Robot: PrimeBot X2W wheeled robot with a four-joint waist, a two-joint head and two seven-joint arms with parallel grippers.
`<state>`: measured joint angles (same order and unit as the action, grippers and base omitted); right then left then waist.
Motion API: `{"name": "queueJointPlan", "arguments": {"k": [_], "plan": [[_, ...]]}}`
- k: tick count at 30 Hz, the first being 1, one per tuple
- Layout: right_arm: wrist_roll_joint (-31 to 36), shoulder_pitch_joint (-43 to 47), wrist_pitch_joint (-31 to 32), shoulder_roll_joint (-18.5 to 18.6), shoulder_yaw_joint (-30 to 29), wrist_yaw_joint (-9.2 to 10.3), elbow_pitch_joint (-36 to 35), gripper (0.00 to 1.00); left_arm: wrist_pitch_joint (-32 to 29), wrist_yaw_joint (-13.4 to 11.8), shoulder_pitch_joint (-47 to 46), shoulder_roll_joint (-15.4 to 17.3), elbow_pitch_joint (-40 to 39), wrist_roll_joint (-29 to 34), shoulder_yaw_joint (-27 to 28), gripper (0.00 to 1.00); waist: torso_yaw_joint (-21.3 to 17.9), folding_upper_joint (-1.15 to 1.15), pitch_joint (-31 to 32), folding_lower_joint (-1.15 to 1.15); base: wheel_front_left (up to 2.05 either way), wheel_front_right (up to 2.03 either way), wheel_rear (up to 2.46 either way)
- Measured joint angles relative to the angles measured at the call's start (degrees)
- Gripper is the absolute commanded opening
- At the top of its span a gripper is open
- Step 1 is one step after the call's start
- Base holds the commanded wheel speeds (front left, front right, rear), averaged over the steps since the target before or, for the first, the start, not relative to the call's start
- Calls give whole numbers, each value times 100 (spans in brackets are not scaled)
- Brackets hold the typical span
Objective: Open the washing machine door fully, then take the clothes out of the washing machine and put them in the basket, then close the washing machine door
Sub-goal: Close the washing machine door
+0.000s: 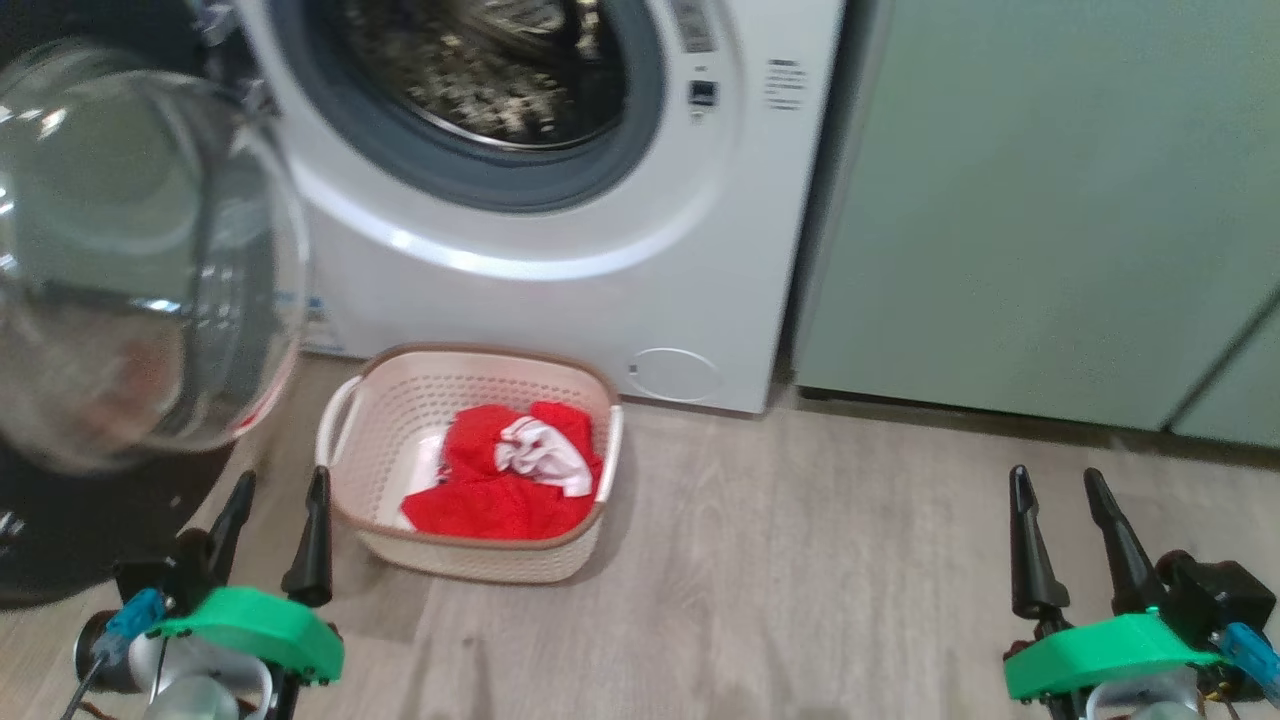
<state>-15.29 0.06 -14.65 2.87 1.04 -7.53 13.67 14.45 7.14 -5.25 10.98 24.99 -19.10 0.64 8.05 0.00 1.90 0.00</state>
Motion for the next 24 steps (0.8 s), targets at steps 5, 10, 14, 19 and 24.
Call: {"name": "queueJointPlan", "arguments": {"k": [5,10,14,19,24], "plan": [[-41,-5,0,-5,14,0,2,100,0,0,-50,-109,9,145,172,100,499,0,-8,0,0,0,0],[-41,-9,0,-11,35,0,3,100,1,0,-138,-194,5,240,334,100,1005,0,-11,0,0,0,0],[-71,-26,0,-14,45,0,3,100,1,0,-137,-218,5,303,449,100,1383,0,-6,0,0,0,0],[-92,-74,0,-14,123,0,5,100,1,0,-137,-274,4,375,580,100,1807,0,0,0,0,0,0],[-91,-345,0,-16,353,0,64,100,1,0,-131,-345,-127,387,873,100,2005,0,-125,0,0,0,0]]}}
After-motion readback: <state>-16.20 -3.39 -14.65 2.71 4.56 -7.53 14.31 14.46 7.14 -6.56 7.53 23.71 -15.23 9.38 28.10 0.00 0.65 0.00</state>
